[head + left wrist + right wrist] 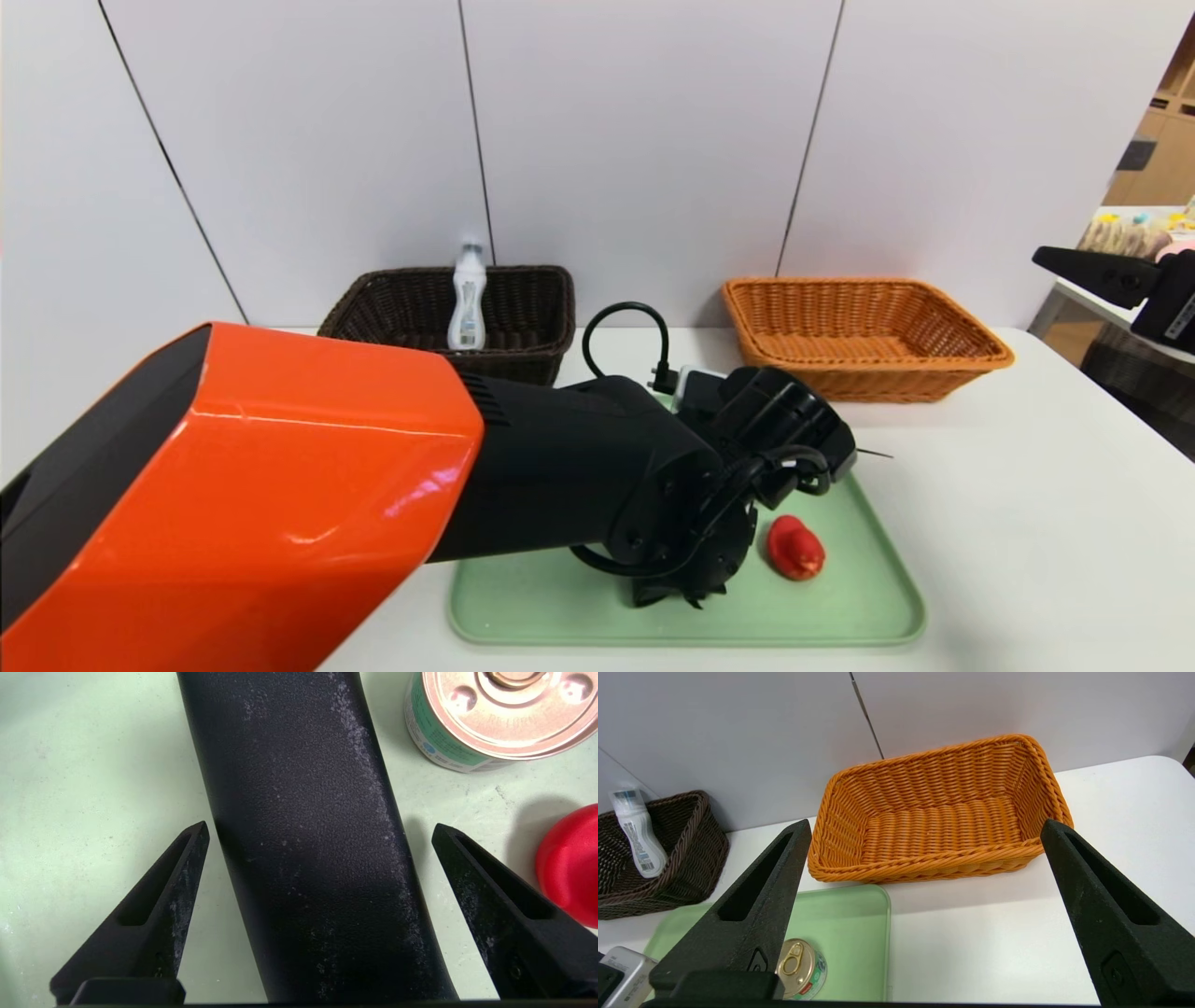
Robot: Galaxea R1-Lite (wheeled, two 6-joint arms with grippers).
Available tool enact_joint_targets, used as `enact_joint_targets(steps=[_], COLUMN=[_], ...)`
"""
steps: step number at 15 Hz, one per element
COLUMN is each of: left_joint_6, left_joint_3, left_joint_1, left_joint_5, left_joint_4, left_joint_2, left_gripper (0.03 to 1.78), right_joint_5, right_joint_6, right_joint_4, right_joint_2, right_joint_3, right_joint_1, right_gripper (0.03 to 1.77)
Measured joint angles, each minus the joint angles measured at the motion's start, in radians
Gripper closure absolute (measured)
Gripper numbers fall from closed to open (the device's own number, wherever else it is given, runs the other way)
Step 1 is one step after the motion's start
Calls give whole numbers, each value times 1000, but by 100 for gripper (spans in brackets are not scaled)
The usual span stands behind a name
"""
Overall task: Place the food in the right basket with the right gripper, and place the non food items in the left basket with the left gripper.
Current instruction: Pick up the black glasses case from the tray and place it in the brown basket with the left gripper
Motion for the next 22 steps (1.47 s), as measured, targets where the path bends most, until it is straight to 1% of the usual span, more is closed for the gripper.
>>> enact_joint_targets(steps=[20, 21, 22], left_joint_6=[-19, -20, -29], left_joint_3=[1, 1, -1], left_joint_1=[0, 0, -1], left_joint_5=[3, 3, 2], left_joint_4=[3, 0, 0], left_joint_2=[30, 31, 32], left_gripper=[12, 22, 40], right_joint_5=[3, 7, 11], right_joint_6=[0, 0, 0], right_joint_4=[0, 0, 0], right_joint_2=[-23, -23, -22], right_joint_3=[15, 15, 15], right_joint_1=[-1, -1, -1], right_gripper=[9, 9, 9])
